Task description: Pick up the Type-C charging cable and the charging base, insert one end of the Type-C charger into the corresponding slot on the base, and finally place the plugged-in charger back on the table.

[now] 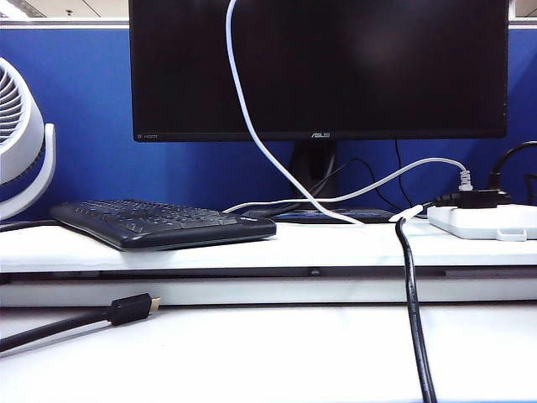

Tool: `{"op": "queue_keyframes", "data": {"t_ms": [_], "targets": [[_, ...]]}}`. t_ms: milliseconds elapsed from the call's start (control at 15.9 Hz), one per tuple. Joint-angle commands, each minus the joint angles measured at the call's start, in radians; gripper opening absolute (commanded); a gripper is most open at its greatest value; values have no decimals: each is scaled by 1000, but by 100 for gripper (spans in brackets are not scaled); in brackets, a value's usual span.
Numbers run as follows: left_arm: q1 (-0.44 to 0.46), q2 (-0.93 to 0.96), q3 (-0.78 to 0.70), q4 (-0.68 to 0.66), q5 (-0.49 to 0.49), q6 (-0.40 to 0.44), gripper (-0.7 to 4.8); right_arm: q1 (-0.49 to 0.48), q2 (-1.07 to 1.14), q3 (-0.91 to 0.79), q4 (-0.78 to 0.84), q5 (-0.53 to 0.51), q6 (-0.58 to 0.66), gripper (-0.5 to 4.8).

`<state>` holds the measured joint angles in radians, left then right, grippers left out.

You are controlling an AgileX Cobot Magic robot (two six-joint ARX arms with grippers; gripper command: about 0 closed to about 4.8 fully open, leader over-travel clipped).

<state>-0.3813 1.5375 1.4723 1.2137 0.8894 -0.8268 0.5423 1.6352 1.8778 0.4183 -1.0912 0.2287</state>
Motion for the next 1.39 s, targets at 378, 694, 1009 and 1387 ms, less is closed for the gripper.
{"op": "queue_keyframes", "data": {"t_ms": [378, 694, 1009, 1387], "targets": [[-4, -26, 36, 75, -269, -27, 20, 24, 45, -41, -188, -202, 48, -1], [-4, -26, 37, 102, -310, -26, 20, 24, 45, -40, -101, -199, 137, -1], [1, -26, 36, 100, -309, -38, 20, 24, 45, -41, -108, -204, 85, -1], [1, -26, 36, 82, -299, -38, 20, 29, 45, -40, -133, -205, 116, -1]]}}
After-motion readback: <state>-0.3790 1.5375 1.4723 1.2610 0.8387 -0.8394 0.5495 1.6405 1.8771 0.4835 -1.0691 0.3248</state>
